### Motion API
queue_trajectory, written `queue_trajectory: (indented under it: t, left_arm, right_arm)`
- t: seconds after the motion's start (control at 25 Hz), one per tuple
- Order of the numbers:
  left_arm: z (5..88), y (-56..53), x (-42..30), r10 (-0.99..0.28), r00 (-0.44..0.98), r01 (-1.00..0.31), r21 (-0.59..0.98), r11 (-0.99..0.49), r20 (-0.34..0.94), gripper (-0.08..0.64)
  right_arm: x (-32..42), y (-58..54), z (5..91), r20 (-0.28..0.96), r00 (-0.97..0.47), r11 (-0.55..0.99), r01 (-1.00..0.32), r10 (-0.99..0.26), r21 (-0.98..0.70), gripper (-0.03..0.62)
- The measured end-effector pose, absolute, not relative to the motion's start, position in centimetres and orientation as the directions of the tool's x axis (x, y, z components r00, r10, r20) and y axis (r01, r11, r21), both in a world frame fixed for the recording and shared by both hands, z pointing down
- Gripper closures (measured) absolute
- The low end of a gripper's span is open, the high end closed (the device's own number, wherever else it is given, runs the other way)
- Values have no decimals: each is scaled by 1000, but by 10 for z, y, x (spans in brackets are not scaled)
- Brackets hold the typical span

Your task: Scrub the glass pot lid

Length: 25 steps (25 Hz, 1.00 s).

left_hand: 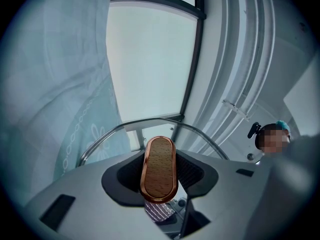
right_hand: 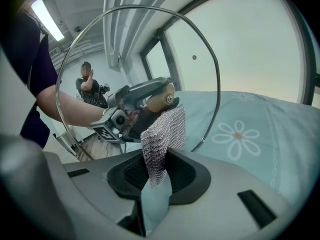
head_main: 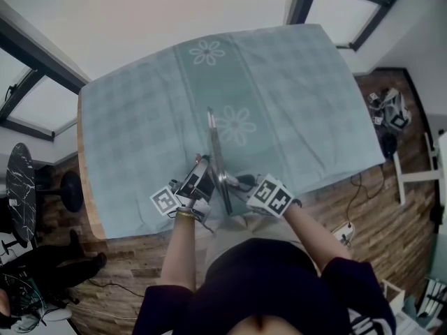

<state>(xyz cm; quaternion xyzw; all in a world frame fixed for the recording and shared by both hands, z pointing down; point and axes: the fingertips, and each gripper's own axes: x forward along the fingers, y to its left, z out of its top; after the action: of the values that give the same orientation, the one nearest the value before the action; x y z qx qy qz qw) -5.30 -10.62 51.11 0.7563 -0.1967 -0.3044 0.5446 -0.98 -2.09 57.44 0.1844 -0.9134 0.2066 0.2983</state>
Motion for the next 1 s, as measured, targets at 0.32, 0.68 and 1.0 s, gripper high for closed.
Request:
queue_trajectory:
  t: [0.32,0.68,1.0]
  left_arm:
    - [512,-106,-54,-632,735,35,945,-325,-245,391]
    - [511,-105,-54,-631,732,47,943,-329,-256,391]
    - [511,-104,-50,-607,754,35,938,-344,-250,391]
  right_arm:
    - [-9,-1,569,618,-763,851,-443,-192,-282,512]
    - [-11,17,563,612,-770,852,-434,-182,-293,512]
    - [-11,31,559,600,-776,837,-451,-196,-309,512]
